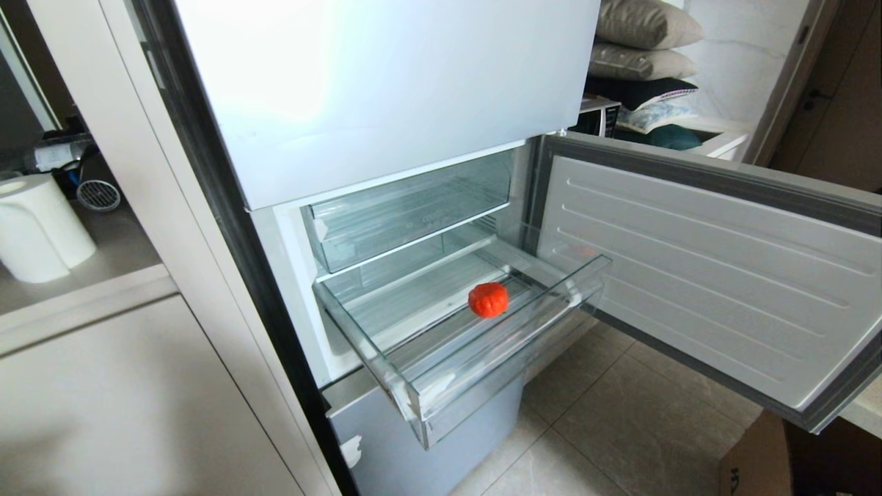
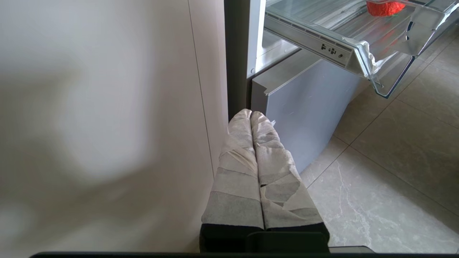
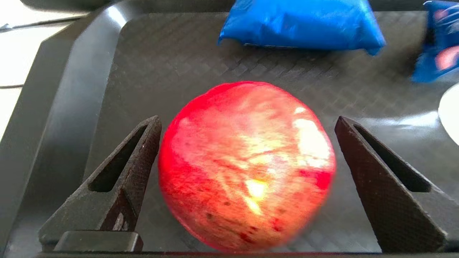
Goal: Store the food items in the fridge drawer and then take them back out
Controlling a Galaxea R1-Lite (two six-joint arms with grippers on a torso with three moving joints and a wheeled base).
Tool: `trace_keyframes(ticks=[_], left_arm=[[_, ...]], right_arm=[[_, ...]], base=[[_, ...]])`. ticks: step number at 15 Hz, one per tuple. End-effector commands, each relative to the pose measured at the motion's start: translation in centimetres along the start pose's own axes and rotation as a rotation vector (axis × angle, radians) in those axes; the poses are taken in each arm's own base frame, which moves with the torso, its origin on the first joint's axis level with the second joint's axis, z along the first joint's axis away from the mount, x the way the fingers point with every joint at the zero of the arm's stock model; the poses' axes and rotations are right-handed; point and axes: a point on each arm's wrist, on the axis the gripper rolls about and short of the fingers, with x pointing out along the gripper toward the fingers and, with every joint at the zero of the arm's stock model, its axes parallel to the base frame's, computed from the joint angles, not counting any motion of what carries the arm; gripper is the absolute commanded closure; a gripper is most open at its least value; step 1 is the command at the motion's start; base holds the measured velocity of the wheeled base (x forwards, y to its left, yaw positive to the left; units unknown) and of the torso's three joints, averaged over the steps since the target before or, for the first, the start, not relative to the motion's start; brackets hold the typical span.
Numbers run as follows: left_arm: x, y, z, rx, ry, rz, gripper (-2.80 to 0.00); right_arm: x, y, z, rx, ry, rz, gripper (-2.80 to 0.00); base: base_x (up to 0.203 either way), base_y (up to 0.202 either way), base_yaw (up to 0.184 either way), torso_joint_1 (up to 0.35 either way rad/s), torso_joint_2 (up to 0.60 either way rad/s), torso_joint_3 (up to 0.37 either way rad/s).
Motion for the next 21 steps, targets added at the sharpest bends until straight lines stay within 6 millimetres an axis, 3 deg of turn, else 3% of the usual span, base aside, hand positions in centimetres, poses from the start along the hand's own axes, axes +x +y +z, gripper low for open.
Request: trace_keyframes(ticks=[1, 3, 4, 9, 13, 17, 21], left_arm=[[0.0, 0.0, 0.0, 0.001, 0.003, 0.001, 0.00], [0.0, 0.0, 0.0, 0.001, 0.003, 0.001, 0.00], [0.0, 0.0, 0.0, 0.001, 0.003, 0.001, 0.00], [0.0, 0.0, 0.0, 0.000, 0.003, 0.001, 0.00], [0.0, 0.0, 0.0, -0.001, 0.002, 0.001, 0.00], [0.0, 0.0, 0.0, -0.001, 0.003, 0.001, 0.00], [0.0, 0.0, 0.0, 0.000, 0.003, 0.001, 0.00]], right_arm=[[0.4, 0.4, -0.5, -0.004, 0.005, 0.013, -2.80], [0.5, 0.7, -0.5, -0.005, 0.007, 0.017, -2.80], [0.6, 0.9, -0.5, -0.006, 0.007, 0.022, 0.00], [0.3, 1.0, -0.2, -0.004, 0.005, 0.021, 0.00], [-3.1, 1.4, 4.4, 0.006, -0.094, 0.005, 0.00], [-10.0, 2.6, 11.7, 0.038, -0.278, -0.065, 0.00], [-20.3, 4.7, 19.3, 0.036, -0.543, -0.108, 0.00]], base=[[0.000, 0.000, 0.000, 0.000, 0.00, 0.000], [0.000, 0.000, 0.000, 0.000, 0.00, 0.000], [0.000, 0.000, 0.000, 0.000, 0.00, 0.000], [0.000, 0.000, 0.000, 0.000, 0.00, 0.000], [0.000, 0.000, 0.000, 0.000, 0.00, 0.000], [0.000, 0.000, 0.000, 0.000, 0.00, 0.000], [0.000, 0.000, 0.000, 0.000, 0.00, 0.000]])
